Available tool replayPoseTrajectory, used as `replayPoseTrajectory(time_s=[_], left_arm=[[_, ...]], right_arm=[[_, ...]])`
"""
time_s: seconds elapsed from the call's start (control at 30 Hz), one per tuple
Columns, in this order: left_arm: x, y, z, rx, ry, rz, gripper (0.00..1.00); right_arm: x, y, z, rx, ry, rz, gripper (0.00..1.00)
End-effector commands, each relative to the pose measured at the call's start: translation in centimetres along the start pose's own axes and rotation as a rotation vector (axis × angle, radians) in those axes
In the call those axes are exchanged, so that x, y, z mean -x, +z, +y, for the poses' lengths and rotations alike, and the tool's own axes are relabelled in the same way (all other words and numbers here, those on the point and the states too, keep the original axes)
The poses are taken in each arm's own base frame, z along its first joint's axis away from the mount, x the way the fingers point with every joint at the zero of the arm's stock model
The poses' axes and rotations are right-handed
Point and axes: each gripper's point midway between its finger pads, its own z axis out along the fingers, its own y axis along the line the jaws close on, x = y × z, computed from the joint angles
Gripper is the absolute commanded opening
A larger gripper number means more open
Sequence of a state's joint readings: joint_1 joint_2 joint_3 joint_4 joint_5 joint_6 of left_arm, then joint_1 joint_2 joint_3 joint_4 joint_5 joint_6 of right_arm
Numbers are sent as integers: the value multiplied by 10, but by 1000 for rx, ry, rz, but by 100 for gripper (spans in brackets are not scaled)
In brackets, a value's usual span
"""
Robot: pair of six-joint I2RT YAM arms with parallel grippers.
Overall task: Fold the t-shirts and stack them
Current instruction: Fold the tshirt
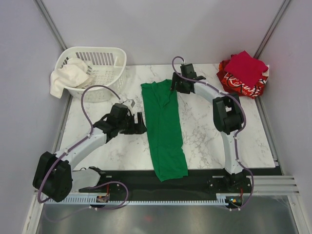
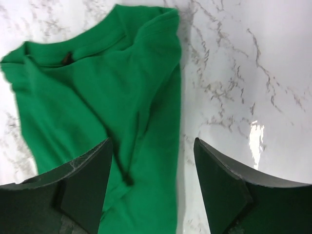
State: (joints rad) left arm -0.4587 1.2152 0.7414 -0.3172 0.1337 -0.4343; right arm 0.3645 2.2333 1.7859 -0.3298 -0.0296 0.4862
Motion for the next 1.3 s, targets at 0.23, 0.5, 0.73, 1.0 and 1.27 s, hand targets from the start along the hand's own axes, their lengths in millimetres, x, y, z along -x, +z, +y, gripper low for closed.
replayPoseTrajectory(time_s=[0.23, 0.5, 0.73, 1.0, 1.27], left_arm=[[-21, -8, -39, -72, -68, -50, 84], [-40, -1, -27, -30, -67, -11, 82], [-48, 8, -24, -6, -60, 25, 80], [-48, 12, -50, -44, -63, 51, 77], [-67, 23, -67, -21, -87, 96, 68]], right_arm=[[10, 35, 10, 63, -69, -5, 62], [21, 69, -25, -27, -3, -42, 20], [77, 83, -64, -128, 154, -191, 8], [103, 65, -59, -101, 107, -231, 80], [129, -93, -50, -167, 44, -339, 86]])
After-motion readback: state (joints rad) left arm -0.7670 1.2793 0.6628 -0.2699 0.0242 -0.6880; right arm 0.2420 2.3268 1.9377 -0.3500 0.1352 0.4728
